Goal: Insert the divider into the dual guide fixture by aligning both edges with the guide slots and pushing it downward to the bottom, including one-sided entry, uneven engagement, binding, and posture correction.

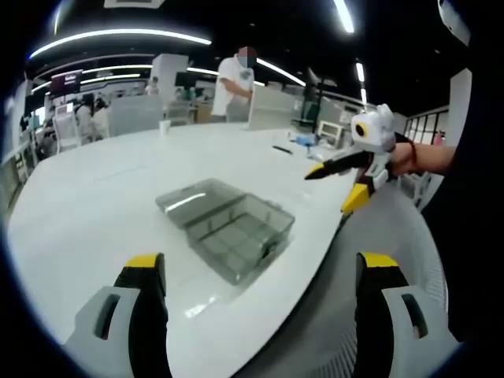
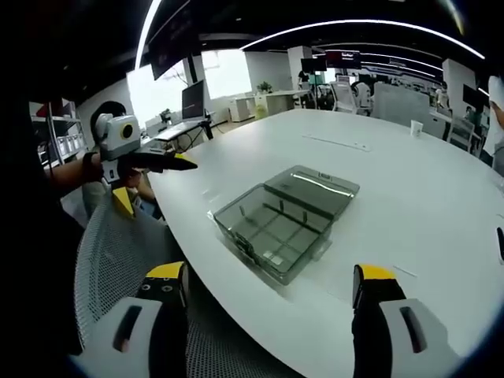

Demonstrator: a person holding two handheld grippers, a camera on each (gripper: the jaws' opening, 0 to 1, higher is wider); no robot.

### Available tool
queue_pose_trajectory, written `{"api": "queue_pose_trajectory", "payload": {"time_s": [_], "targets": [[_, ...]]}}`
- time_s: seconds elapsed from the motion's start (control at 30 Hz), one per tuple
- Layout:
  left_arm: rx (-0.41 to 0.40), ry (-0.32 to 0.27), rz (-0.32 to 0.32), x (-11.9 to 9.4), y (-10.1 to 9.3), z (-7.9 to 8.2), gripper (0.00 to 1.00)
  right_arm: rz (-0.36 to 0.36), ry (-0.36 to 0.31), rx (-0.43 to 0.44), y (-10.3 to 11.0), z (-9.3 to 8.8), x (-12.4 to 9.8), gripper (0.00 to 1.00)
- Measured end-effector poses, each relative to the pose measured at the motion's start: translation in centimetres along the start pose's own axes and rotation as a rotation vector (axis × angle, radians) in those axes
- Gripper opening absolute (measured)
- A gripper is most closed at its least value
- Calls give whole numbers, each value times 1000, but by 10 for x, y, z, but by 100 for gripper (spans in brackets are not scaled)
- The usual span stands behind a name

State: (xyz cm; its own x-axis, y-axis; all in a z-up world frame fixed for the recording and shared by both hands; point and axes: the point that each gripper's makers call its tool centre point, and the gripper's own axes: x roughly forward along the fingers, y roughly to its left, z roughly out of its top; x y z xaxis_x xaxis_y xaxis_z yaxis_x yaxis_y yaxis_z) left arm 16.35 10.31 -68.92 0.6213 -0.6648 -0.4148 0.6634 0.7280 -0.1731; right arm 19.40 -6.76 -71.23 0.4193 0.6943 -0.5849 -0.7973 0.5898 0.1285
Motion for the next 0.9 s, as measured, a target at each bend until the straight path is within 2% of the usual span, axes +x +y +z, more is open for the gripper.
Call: {"api": "queue_pose_trajectory", "payload": {"time_s": [0.13,0.33,0.7,0.9], "targets": [[3,-6,2,0,5,1,99,-11,5,-1,-3,1,1,83],[-1,-49,15,0,8,12,99,-16,-6,-7,-7,4,0,81],[47,-26,3,15,-4,17,97,-41,-7,7,-23,3,-8,78],[71,-11,-27,28,-16,20,96,-67,-1,10,-32,1,-11,76]]}}
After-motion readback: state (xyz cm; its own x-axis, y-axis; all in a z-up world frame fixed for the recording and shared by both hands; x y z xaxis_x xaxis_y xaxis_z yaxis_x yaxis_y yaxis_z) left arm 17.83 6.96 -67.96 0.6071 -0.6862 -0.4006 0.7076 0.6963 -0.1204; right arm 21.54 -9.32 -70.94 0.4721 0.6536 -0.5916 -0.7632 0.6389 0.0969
